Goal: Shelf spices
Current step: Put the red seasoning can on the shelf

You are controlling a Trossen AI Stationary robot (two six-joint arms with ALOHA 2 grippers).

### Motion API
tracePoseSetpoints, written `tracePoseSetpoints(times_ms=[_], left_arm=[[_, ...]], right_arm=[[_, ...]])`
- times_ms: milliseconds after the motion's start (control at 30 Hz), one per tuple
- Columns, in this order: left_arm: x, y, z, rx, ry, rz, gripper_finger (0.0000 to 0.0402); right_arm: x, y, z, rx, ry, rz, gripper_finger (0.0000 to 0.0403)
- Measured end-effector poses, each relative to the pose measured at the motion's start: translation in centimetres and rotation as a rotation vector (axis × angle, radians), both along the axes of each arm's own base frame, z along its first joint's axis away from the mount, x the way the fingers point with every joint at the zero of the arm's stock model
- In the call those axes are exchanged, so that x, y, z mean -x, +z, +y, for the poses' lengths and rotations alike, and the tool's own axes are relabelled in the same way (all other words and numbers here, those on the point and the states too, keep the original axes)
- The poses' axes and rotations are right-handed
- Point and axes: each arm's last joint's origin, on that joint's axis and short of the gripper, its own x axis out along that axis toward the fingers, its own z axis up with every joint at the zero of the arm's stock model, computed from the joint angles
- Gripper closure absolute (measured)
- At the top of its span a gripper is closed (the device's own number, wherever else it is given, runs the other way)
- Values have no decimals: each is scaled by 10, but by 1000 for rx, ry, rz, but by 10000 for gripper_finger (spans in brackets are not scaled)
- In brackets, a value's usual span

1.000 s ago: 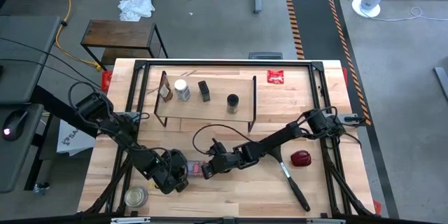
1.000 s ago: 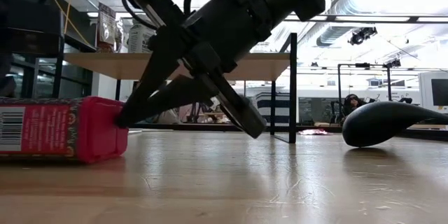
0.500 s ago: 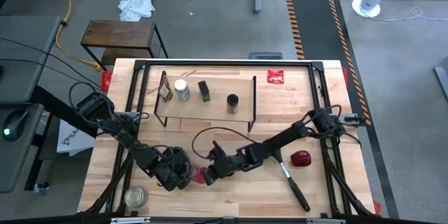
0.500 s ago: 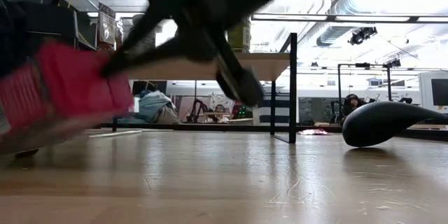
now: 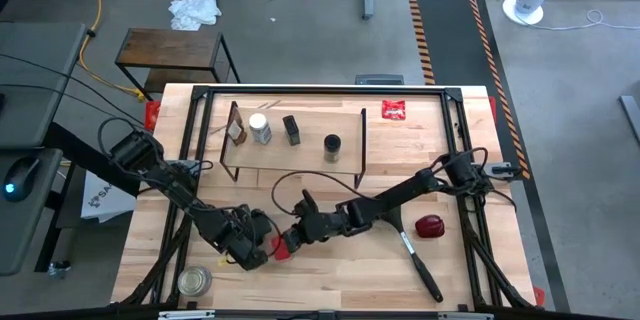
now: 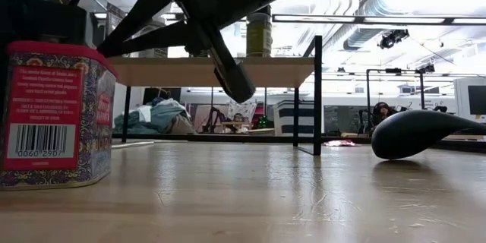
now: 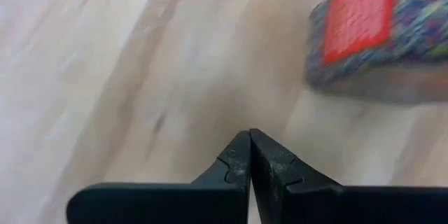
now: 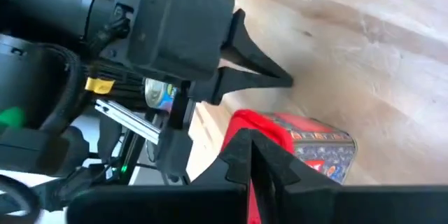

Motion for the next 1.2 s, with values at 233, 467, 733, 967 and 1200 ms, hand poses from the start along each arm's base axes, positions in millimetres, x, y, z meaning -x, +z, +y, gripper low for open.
tracePoseSetpoints(times_ms=[233, 467, 733, 967, 1200], left_arm=[[17, 38, -8, 32, -44, -55, 401], [30, 57, -46, 283, 66, -323, 401], [14, 43, -72, 521, 224, -447, 359], [-4, 45, -63, 573, 415, -572, 247], [-12, 49, -62, 738, 501, -541, 228]], right_arm=[[10, 28, -1, 123, 107, -20, 403], [55, 70, -6, 393, 212, 188, 403], [86, 73, 4, 458, 239, 370, 394], [96, 69, 18, 480, 284, 409, 292], [103, 65, 18, 480, 370, 490, 226]])
